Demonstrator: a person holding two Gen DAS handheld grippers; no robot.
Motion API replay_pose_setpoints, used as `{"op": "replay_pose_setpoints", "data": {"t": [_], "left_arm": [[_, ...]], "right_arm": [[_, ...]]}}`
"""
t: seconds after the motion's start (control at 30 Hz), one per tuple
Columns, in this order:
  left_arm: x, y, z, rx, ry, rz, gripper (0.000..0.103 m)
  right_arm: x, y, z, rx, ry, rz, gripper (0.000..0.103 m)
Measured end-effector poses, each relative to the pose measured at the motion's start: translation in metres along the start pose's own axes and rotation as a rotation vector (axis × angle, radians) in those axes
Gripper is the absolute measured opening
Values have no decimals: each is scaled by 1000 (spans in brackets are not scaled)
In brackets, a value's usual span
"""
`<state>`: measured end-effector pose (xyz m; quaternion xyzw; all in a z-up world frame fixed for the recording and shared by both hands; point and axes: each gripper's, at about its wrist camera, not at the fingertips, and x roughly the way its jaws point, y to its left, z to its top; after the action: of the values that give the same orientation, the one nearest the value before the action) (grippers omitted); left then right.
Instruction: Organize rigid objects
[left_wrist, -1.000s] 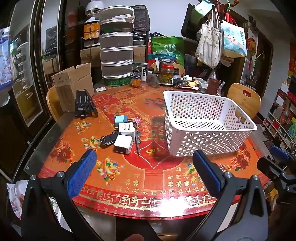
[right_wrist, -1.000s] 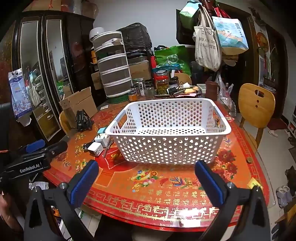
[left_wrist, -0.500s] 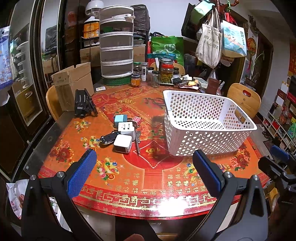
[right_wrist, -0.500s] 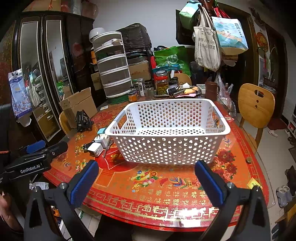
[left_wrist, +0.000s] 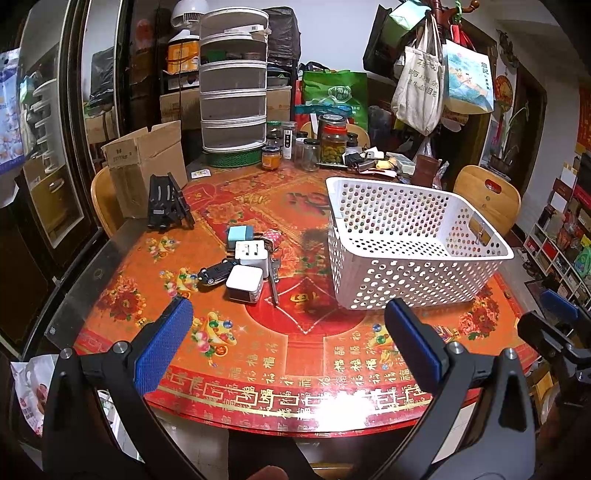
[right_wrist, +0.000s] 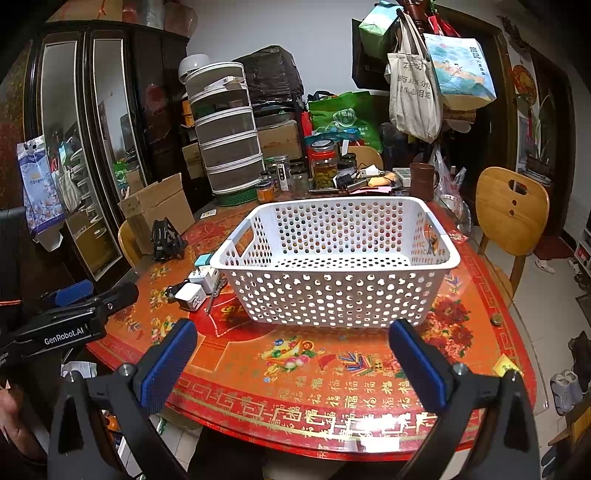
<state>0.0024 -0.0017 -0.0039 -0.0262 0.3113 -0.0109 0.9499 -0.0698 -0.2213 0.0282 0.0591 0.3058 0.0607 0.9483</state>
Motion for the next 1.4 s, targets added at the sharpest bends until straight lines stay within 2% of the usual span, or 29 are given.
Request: {"op": "replay_pose_setpoints", "data": {"t": [1.03,1.1,1.17,1.27,1.33,1.37,1.4], "left_arm": [[0,1,-1,1,0,6,102],[1,6,0,-12,-30,6,102],[-1,17,2,-36,-109,9,102],[11,38,12,-59,-177,65,102],[29,52,19,-60,-168,76,102],[45,60,23,-60,-139,90,102],[66,68,26,-54,-72,111,102]], "right_arm": [[2,0,0,-8,-2,-4,103],[0,-6,4,-9,-25,-34,103],[7,-25,10,-9,-64,-80,103],[22,-76,33,45,-149,-185,103],[41,-109,47,50,-172,-251,103],[54,-123,52,42,-147,-296,103],[73,-139,59,57,-64,-340,103]]}}
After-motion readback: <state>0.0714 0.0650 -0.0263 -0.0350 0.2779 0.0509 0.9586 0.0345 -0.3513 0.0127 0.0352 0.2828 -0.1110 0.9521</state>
